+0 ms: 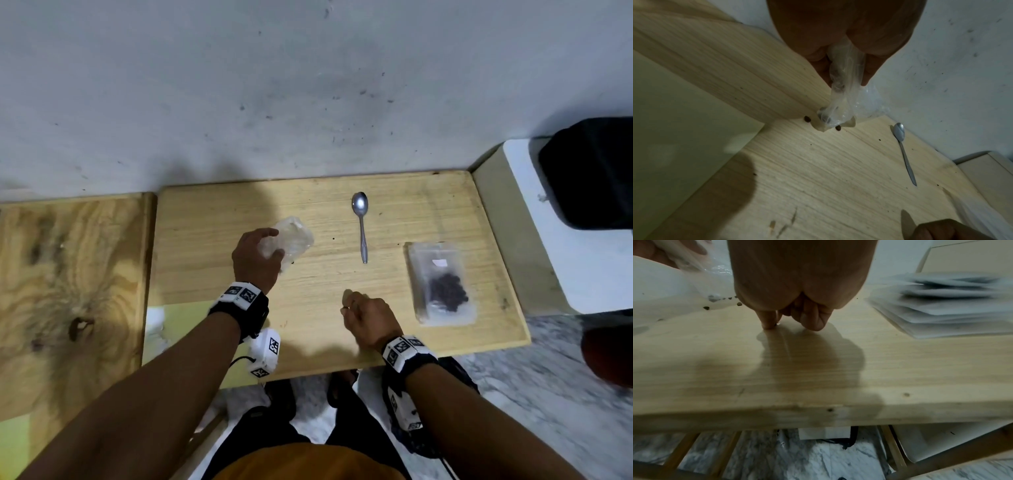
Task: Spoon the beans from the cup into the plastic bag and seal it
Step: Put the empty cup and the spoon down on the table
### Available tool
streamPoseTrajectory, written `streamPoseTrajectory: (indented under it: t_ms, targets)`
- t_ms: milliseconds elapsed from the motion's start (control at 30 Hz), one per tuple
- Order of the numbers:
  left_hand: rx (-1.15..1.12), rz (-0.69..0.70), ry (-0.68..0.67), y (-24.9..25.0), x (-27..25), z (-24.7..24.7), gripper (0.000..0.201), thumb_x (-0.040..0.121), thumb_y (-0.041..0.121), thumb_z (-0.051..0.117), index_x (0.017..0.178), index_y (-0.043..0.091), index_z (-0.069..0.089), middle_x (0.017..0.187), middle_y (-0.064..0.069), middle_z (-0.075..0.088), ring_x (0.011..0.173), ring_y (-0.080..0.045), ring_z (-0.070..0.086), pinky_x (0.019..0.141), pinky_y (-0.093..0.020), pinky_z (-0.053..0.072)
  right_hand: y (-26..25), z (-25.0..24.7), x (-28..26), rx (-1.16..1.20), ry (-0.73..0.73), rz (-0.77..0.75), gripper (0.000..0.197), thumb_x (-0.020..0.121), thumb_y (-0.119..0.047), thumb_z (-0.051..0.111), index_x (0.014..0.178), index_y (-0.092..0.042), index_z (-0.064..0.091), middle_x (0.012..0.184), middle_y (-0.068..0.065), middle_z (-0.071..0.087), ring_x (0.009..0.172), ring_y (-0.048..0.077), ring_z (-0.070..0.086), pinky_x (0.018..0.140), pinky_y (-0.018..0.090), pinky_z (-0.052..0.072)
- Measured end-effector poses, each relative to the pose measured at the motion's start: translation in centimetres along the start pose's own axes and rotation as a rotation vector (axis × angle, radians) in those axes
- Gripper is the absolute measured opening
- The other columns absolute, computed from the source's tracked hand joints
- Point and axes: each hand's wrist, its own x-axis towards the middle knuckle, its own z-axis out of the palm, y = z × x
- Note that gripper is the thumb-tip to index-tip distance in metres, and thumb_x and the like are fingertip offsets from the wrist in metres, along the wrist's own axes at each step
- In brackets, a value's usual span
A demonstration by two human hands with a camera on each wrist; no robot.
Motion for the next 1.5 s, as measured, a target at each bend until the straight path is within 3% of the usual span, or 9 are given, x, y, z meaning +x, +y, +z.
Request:
streamPoseTrajectory:
  t_ms: [367,467,633,700,833,1000,1100,1233,1500]
  targets:
    - [-0.012,-0.008,-0.019,0.7,-1.1,0.8,0.033,0.073,0.010,0.074,0.103,0.025,0.068,0.115,0.001,0.063,0.106,-0.019,0.058,0.095,-0.031,0.047,-1.1,1.1,-0.1,-0.243,-0.163,0.076,0.039,0.106,-0.033,0.030,0.135,-0.007,0.037,0.106,0.019,0.069,0.087,0.039,0.066,0.064,0.035,0.037]
    - [-0.019,-0.011,-0.015,0.8,-1.4,0.9,0.034,0.073,0.010,0.074,0.102,0.026,0.068,0.116,0.001,0.063,0.107,-0.019,0.059,0.095,-0.032,0.048,-1.5,1.0,-0.4,-0.190,-0.110,0.081,0.037,0.106,-0.033,0.027,0.129,-0.007,0.040,0.099,0.018,0.070,0.084,0.040,0.067,0.064,0.035,0.039]
    - [-0.026,-0.012,0.012,0.6,-1.7,0.8,0.034,0.073,0.008,0.074,0.102,0.024,0.069,0.115,0.001,0.064,0.106,-0.019,0.059,0.092,-0.028,0.046,-2.0,-1.0,0.1,0.410,0.029,0.253,0.032,0.101,-0.029,0.040,0.086,-0.008,0.059,0.074,0.006,0.059,0.067,0.026,0.053,0.063,0.032,0.033]
    - [-0.027,-0.008,0.022,0.5,-1.7,0.6,0.034,0.073,0.008,0.074,0.102,0.023,0.069,0.114,0.000,0.064,0.106,-0.019,0.059,0.090,-0.025,0.044,-2.3,-2.0,0.8,0.847,0.030,0.438,0.035,0.095,-0.023,0.039,0.062,-0.015,0.047,0.057,0.003,0.043,0.050,0.019,0.035,0.053,0.031,0.025]
    - [-0.019,-0.017,0.038,0.3,-1.5,0.1,0.034,0.073,0.008,0.074,0.102,0.024,0.069,0.115,0.000,0.064,0.106,-0.019,0.059,0.092,-0.026,0.045,-2.9,-3.0,2.6,1.266,-0.043,0.581,0.026,0.087,-0.010,0.032,0.062,-0.016,0.039,0.054,-0.001,0.033,0.041,0.012,0.020,0.039,0.020,0.015]
    - [0.015,0.001,0.096,-0.8,-0.5,-1.3,0.033,0.072,0.008,0.075,0.103,0.019,0.071,0.112,-0.003,0.066,0.103,-0.021,0.061,0.090,-0.023,0.044,-5.4,-3.3,5.3,0.979,0.033,0.491,0.037,0.085,0.002,0.036,0.052,-0.013,0.045,0.041,-0.005,0.037,0.037,0.014,0.027,0.046,0.023,0.017]
    - [0.021,-0.008,0.131,-1.7,0.1,-2.2,0.033,0.071,0.008,0.075,0.102,0.019,0.071,0.111,-0.003,0.066,0.103,-0.021,0.061,0.088,-0.021,0.042,-6.4,-2.5,7.3,0.774,0.024,0.411,0.030,0.086,0.009,0.044,0.067,0.002,0.066,0.062,-0.004,0.061,0.049,0.007,0.051,0.047,0.025,0.033]
    - [0.048,-0.051,0.142,-2.5,1.2,-3.4,0.033,0.072,0.010,0.075,0.103,0.020,0.071,0.112,-0.003,0.065,0.104,-0.021,0.060,0.088,-0.019,0.040,-6.9,-0.3,9.7,0.726,0.028,0.385,0.013,0.076,-0.013,0.074,0.085,-0.019,0.081,0.081,-0.006,0.076,0.080,0.010,0.071,0.079,0.029,0.059]
    - [0.019,-0.099,0.148,-3.0,2.3,-4.5,0.033,0.074,0.008,0.075,0.104,0.020,0.070,0.115,-0.002,0.064,0.106,-0.019,0.058,0.088,-0.019,0.039,-8.9,1.9,12.1,0.310,0.023,0.181,0.032,0.075,-0.024,0.086,0.103,-0.013,0.075,0.094,0.004,0.074,0.087,0.016,0.067,0.086,0.026,0.052]
